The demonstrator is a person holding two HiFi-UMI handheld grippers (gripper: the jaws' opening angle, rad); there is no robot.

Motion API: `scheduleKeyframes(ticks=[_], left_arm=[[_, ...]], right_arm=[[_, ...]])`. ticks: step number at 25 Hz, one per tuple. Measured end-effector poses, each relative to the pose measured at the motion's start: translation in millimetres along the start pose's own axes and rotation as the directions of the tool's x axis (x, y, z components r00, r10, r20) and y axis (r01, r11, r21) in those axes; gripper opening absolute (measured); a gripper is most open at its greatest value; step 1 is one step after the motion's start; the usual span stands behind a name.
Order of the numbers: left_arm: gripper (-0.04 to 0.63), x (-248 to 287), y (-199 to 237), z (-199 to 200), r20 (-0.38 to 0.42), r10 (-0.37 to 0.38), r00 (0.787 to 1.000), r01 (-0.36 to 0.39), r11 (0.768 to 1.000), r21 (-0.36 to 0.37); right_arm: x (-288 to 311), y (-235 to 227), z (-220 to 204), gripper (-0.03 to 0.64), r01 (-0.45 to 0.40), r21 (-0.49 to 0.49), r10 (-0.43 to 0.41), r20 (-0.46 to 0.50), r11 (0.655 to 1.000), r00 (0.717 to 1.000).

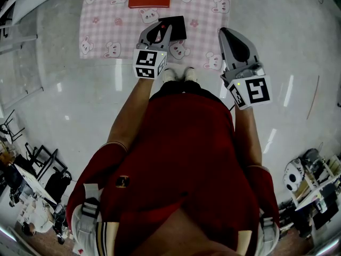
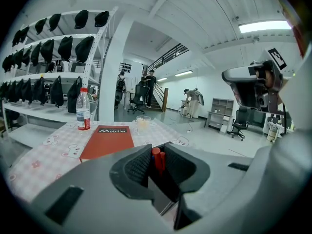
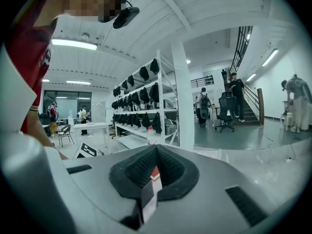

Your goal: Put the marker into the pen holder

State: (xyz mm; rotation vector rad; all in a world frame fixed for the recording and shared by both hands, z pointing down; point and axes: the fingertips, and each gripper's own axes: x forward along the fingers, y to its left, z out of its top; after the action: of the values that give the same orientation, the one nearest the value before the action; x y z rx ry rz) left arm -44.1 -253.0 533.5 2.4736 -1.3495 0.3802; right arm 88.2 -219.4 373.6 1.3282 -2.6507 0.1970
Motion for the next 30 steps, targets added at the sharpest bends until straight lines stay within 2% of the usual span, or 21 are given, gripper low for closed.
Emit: scheduleKeyframes(ticks=[18,25,30], left_arm=[[0.095,-14,2,7,0.006,0.027,1.0,-0.027,0.999,0.034],[0.095,-27,-1,22,0.045,0.037,0.998,-0.04,0.997,0.061],[0.095,-45,-5,44,0.103,0.045,0.994,-0.052,0.996,0.068]], right_arm=[[-4,5,3,-0.002,-0.015,0.005,0.015,0.011,1.0,1.0],[-10,9,4,-0.002,-0.025,0.002,0.025,0.025,1.0,0.999],[-13,18,7,-0.002,-0.037,-0.001,0.037,0.036,0.999,0.999]])
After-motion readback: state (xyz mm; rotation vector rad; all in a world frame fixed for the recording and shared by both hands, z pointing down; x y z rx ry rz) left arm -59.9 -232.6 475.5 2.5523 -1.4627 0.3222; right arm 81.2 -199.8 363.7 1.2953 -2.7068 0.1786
